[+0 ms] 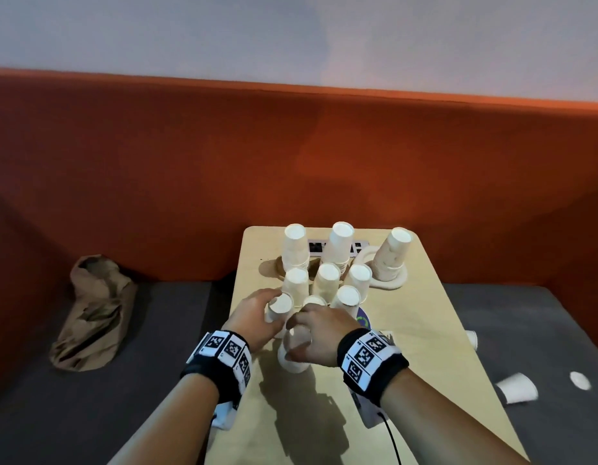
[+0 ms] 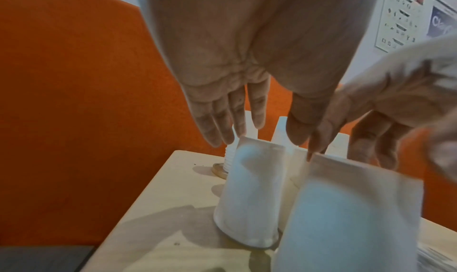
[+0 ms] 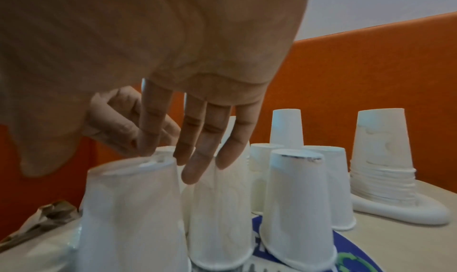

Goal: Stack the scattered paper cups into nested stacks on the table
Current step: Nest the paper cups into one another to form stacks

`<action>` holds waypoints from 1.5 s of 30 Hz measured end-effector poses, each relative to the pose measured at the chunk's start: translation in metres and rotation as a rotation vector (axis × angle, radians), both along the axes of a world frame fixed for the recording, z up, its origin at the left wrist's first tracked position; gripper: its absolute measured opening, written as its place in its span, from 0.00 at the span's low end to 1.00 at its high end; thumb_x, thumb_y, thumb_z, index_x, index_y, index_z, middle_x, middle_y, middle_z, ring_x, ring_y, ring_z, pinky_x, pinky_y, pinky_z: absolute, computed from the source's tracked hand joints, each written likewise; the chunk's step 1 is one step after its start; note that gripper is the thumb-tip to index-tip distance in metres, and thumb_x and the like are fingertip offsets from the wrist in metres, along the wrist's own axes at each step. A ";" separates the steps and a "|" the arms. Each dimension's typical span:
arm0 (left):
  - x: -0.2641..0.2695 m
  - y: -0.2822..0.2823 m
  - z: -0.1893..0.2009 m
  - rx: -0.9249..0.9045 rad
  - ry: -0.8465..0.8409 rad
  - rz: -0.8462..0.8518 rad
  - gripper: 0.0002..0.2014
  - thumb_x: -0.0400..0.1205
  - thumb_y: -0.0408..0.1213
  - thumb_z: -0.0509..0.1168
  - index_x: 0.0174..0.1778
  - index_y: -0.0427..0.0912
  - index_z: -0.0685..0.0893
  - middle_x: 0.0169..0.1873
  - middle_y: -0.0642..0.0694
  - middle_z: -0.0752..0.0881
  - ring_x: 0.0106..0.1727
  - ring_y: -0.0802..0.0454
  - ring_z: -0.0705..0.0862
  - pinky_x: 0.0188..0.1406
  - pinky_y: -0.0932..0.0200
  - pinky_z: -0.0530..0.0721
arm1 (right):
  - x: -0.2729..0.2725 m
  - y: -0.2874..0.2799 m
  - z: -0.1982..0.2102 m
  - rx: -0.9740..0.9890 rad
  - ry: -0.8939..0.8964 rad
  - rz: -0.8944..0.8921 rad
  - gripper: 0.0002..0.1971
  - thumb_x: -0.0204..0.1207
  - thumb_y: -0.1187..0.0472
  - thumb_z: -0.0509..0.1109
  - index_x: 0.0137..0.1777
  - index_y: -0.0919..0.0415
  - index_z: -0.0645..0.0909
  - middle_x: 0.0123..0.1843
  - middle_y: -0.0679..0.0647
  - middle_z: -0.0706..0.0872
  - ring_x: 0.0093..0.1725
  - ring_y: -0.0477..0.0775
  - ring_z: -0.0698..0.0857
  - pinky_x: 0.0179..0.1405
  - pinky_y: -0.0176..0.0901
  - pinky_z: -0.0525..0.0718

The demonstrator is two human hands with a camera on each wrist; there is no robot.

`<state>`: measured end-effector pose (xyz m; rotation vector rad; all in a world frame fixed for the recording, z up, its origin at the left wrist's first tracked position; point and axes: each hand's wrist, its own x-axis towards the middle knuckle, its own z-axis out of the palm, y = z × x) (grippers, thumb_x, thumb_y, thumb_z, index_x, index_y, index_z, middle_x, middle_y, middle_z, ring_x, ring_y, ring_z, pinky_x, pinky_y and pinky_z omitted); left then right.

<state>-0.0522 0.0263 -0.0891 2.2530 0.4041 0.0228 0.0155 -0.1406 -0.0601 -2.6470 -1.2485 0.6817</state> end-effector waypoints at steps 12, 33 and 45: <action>-0.003 -0.006 -0.015 -0.069 0.024 0.035 0.25 0.76 0.49 0.71 0.69 0.65 0.75 0.59 0.53 0.87 0.58 0.51 0.84 0.58 0.52 0.82 | -0.011 -0.010 -0.020 0.080 -0.031 -0.022 0.26 0.73 0.51 0.74 0.70 0.45 0.73 0.67 0.51 0.81 0.63 0.58 0.82 0.57 0.51 0.83; -0.009 0.035 0.015 -0.100 -0.141 0.285 0.28 0.70 0.46 0.80 0.64 0.55 0.78 0.53 0.54 0.85 0.52 0.54 0.84 0.51 0.58 0.81 | -0.002 -0.023 0.007 0.570 0.296 -0.468 0.26 0.70 0.48 0.77 0.66 0.37 0.72 0.56 0.40 0.82 0.49 0.49 0.87 0.44 0.43 0.86; -0.014 0.020 0.122 -0.560 -0.576 0.289 0.11 0.75 0.37 0.77 0.52 0.48 0.87 0.46 0.48 0.91 0.46 0.52 0.91 0.47 0.47 0.92 | 0.013 -0.015 0.059 1.175 0.348 -0.535 0.25 0.61 0.47 0.84 0.57 0.46 0.81 0.54 0.51 0.88 0.55 0.57 0.88 0.52 0.58 0.89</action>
